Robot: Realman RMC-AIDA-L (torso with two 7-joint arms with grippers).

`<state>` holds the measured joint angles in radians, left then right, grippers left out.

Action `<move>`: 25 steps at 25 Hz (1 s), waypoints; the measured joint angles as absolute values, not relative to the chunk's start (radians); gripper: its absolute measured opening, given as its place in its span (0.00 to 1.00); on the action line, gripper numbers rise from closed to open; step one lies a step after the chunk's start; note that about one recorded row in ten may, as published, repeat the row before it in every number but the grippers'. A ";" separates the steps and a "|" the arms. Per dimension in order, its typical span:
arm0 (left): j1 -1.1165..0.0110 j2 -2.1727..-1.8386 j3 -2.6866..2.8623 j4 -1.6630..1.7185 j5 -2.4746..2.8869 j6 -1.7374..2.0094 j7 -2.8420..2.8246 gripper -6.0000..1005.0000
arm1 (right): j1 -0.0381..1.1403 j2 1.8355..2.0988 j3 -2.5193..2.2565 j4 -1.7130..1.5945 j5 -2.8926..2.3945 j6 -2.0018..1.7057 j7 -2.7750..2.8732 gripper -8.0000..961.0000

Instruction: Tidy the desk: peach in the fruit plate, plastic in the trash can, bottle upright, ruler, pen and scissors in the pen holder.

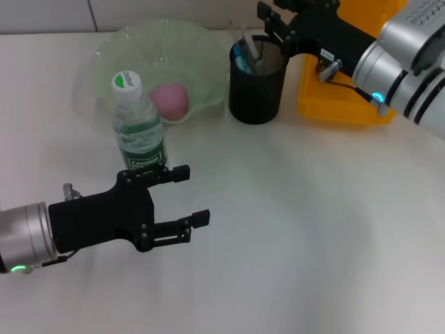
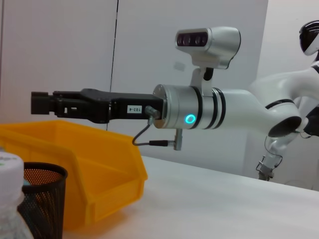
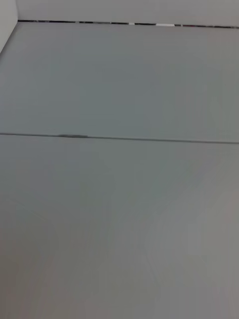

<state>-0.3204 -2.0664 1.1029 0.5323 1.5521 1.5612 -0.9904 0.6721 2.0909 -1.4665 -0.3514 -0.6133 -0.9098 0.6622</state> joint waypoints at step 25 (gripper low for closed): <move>-0.305 -2.065 1.068 0.534 1.550 1.586 -0.987 0.80 | 0.221 2.055 -1.071 -0.710 -1.464 -1.701 1.131 0.86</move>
